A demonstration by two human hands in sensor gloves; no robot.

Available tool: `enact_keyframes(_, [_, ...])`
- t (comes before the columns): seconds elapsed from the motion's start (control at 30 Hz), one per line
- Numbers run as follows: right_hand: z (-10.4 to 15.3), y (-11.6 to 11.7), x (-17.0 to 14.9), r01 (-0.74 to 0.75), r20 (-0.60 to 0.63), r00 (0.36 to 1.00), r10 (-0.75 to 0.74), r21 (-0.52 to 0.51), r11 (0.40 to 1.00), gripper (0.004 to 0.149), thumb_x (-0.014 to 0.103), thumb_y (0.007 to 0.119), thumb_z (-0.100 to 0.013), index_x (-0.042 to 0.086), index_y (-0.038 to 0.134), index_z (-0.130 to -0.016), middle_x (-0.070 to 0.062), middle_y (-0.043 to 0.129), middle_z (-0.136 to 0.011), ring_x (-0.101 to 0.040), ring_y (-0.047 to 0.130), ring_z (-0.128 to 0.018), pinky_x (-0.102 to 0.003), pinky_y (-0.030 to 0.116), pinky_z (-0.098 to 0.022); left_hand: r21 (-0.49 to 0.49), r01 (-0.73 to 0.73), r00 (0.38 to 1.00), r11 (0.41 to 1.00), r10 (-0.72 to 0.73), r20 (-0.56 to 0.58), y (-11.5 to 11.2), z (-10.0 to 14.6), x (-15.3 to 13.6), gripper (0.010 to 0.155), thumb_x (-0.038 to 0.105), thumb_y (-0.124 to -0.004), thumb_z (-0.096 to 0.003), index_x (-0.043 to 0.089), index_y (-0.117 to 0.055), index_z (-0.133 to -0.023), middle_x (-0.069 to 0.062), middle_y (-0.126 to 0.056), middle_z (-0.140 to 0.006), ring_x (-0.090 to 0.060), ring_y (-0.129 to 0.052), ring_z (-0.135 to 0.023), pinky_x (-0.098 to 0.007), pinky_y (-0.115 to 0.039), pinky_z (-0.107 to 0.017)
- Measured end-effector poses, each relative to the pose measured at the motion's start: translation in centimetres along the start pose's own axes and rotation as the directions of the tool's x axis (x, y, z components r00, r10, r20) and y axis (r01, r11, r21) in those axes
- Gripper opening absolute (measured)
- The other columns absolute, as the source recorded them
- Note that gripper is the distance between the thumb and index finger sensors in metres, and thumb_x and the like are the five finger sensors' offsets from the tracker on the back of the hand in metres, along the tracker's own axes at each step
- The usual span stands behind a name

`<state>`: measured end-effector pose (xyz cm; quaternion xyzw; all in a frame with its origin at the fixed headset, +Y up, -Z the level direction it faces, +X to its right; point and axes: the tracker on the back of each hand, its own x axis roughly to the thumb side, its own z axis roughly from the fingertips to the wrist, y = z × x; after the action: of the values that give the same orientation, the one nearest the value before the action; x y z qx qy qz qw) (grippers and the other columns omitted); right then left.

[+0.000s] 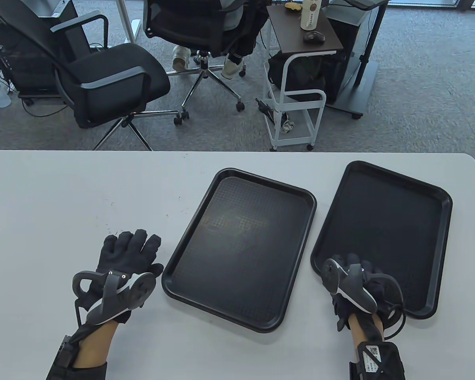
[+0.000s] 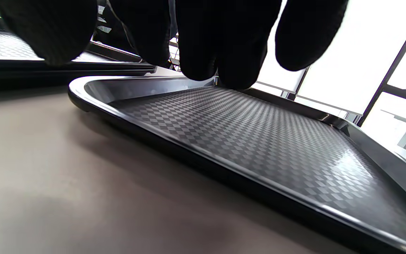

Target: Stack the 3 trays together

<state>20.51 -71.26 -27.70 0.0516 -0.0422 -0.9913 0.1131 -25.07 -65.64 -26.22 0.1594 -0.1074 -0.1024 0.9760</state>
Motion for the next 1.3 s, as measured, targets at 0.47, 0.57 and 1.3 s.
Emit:
enact_keyframes(0.47, [-1.2, 3.0, 1.3, -0.193, 0.031, 0.981, 0.191, 0.064, 0.979, 0.053, 0.047, 0.089, -0.038, 0.033, 0.078, -0.088, -0.001, 0.093, -0.088, -0.025, 0.100, -0.075, -0.050, 0.082, -0.055, -0.022, -0.031, 0.999, 0.999, 0.031, -0.011, 0.0, 0.0, -0.3, 0.069, 0.061, -0.081, -0.0382, 0.040, -0.071, -0.104, 0.003, -0.078, -0.112, -0.032, -0.082, -0.103, -0.055, -0.059, -0.080])
enact_keyframes(0.57, [-1.3, 3.0, 1.4, -0.230, 0.036, 0.973, 0.230, -0.006, 0.973, 0.047, 0.044, 0.091, -0.036, 0.035, 0.082, -0.082, 0.001, 0.099, -0.080, -0.021, 0.105, -0.067, -0.046, 0.087, -0.050, -0.027, -0.040, 0.999, 0.999, 0.040, -0.011, -0.1, 0.0, -0.3, 0.069, 0.060, -0.081, -0.0383, 0.040, -0.072, -0.104, 0.003, -0.078, -0.111, -0.031, -0.082, -0.103, -0.055, -0.060, -0.080])
enact_keyframes(1.3, [3.3, -5.8, 1.9, -0.093, -0.039, 0.995, 0.091, -0.698, 0.710, 0.050, 0.042, 0.100, -0.030, 0.038, 0.080, -0.075, 0.005, 0.094, -0.066, -0.017, 0.101, -0.048, -0.038, 0.090, -0.037, -0.213, -0.081, 0.993, 0.974, 0.098, 0.068, -1.3, -0.5, 0.9, 0.065, 0.060, -0.080, -0.0388, 0.039, -0.077, -0.101, 0.003, -0.080, -0.110, -0.031, -0.084, -0.101, -0.056, -0.060, -0.080])
